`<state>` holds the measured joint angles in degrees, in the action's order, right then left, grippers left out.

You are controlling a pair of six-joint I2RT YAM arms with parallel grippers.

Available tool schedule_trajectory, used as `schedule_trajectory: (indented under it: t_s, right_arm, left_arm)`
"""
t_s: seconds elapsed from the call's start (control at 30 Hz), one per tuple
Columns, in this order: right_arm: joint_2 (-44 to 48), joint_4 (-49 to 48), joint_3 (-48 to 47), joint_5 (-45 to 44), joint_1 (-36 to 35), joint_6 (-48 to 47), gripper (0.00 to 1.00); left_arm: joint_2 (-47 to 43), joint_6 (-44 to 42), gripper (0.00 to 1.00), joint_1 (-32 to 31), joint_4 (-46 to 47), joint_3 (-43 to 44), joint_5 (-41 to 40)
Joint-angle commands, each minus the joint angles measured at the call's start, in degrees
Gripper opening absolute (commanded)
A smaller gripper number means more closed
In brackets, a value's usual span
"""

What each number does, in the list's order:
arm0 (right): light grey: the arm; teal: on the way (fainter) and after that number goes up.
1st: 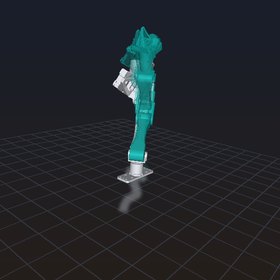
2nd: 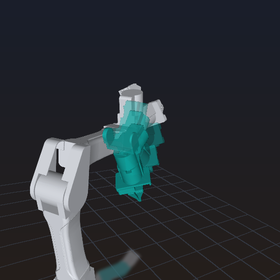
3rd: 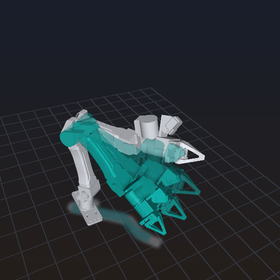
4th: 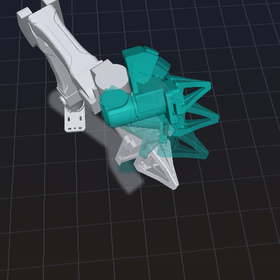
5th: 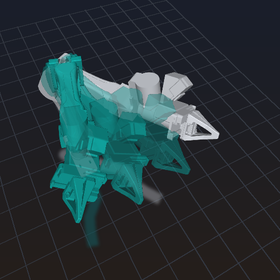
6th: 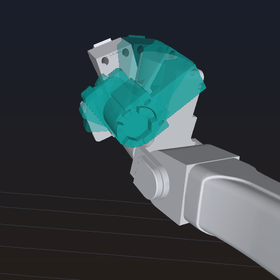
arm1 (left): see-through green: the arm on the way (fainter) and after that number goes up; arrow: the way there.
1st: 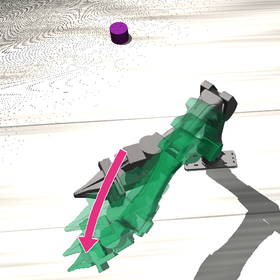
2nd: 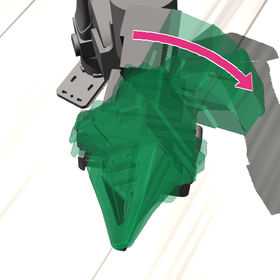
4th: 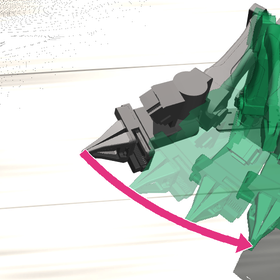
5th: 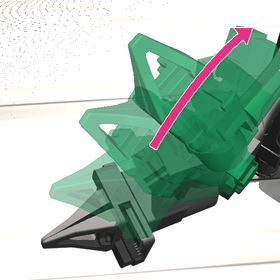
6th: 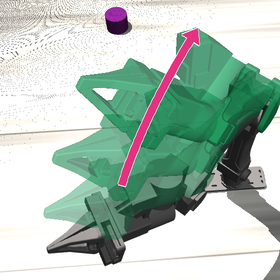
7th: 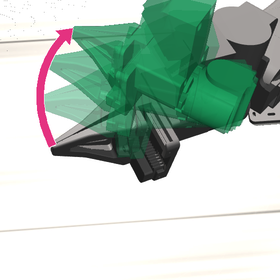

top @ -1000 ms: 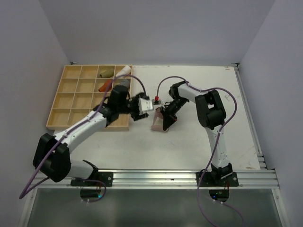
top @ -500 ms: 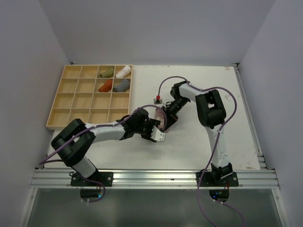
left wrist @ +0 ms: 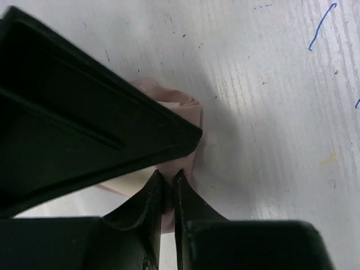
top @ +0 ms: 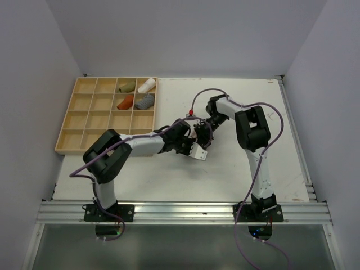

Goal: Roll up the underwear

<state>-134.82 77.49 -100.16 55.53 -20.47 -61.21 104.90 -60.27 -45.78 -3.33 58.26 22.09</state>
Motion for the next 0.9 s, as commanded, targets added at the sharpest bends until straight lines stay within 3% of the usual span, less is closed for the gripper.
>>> schedule_trajectory:
  t_s: [0.0, 0.07, 0.1, 0.23, 0.33, 0.47, 0.63, 0.87]
  right_arm:
    - [0.26, 3.89, -4.69, 3.18, 1.83, 2.14, 0.58]
    - [1.84, 2.15, -6.54, 2.92, 3.85, 8.19, 0.58]
    - [2.72, -2.65, -6.02, 2.14, 4.64, 15.96, 0.58]
    - [7.64, -16.48, -1.45, -11.00, 7.55, 31.14, 0.54]
    - [7.39, -20.62, -0.74, -15.36, 7.29, 34.74, 0.49]
    - [-0.50, -17.39, -7.05, -18.87, 4.57, 35.90, 0.46]
    - [-5.97, -17.82, -12.07, -19.14, 0.62, 35.55, 0.46]
    - [-6.07, -17.81, -14.28, -17.48, 0.25, 34.05, 0.47]
  left_arm:
    - [4.08, -1.08, 0.10, -0.54, -16.94, 6.85, 4.36]
    - [4.87, -0.03, 0.08, -0.63, -22.39, 9.23, 4.98]
    - [5.05, 1.11, 0.07, -0.63, -23.81, 10.02, 5.24]
    - [4.44, 4.54, 0.05, -0.63, -28.91, 10.47, 5.07]
    - [3.82, 7.35, 0.05, -0.63, -32.78, 11.35, 5.07]
    - [4.34, 11.75, 0.05, -1.94, -40.68, 16.17, 3.67]
    - [5.66, 15.36, 0.06, -3.09, -45.87, 22.24, 2.44]
    - [14.34, 15.36, 0.08, -2.83, -46.59, 24.97, 3.05]
